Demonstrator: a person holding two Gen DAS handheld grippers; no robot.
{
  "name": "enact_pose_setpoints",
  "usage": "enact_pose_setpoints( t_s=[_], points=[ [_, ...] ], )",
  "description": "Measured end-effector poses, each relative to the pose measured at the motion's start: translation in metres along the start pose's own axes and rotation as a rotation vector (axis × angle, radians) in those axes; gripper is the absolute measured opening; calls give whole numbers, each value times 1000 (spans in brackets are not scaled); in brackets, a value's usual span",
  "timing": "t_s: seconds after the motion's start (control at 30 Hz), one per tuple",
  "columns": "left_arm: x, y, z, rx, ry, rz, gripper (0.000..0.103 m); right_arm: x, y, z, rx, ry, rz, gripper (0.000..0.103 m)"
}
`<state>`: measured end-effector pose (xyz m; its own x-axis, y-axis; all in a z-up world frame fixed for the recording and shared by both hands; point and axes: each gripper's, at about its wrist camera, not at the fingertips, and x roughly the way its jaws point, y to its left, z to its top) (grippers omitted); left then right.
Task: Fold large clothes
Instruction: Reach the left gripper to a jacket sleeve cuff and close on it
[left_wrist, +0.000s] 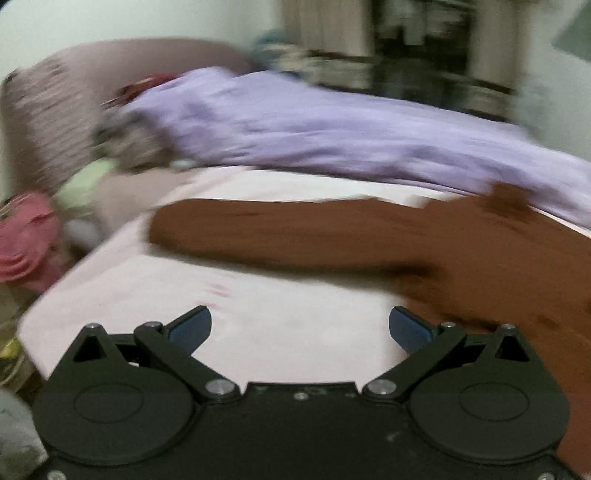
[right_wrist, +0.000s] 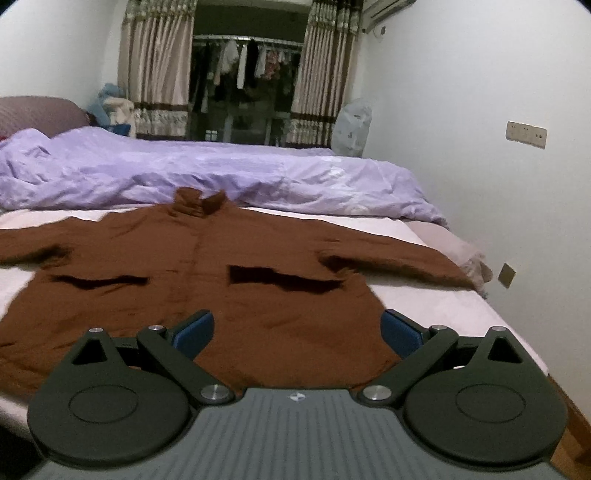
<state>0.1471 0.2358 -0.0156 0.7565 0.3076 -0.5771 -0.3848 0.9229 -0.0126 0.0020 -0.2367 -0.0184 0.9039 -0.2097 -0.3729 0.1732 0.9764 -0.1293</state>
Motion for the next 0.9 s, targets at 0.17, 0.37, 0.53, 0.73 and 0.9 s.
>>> enact_pose_setpoints(
  t_s=[0.17,0.37,0.53,0.73,0.9],
  points=[
    [92,80,40,-208,-51,281,103,47,-23,14,-15,41,24,103],
    [191,123,65,-339,93,298,103,111,-38,37,4,99,-4,103],
    [246,124,64,-396,183,139,103,156,-48,52,-1,133,20,103],
    [276,124,77,-350,155,256,99,216,-67,66,-16,152,43,103],
    [266,106,88,-192,89,282,19,237,-82,62,66,162,29,103]
  ],
)
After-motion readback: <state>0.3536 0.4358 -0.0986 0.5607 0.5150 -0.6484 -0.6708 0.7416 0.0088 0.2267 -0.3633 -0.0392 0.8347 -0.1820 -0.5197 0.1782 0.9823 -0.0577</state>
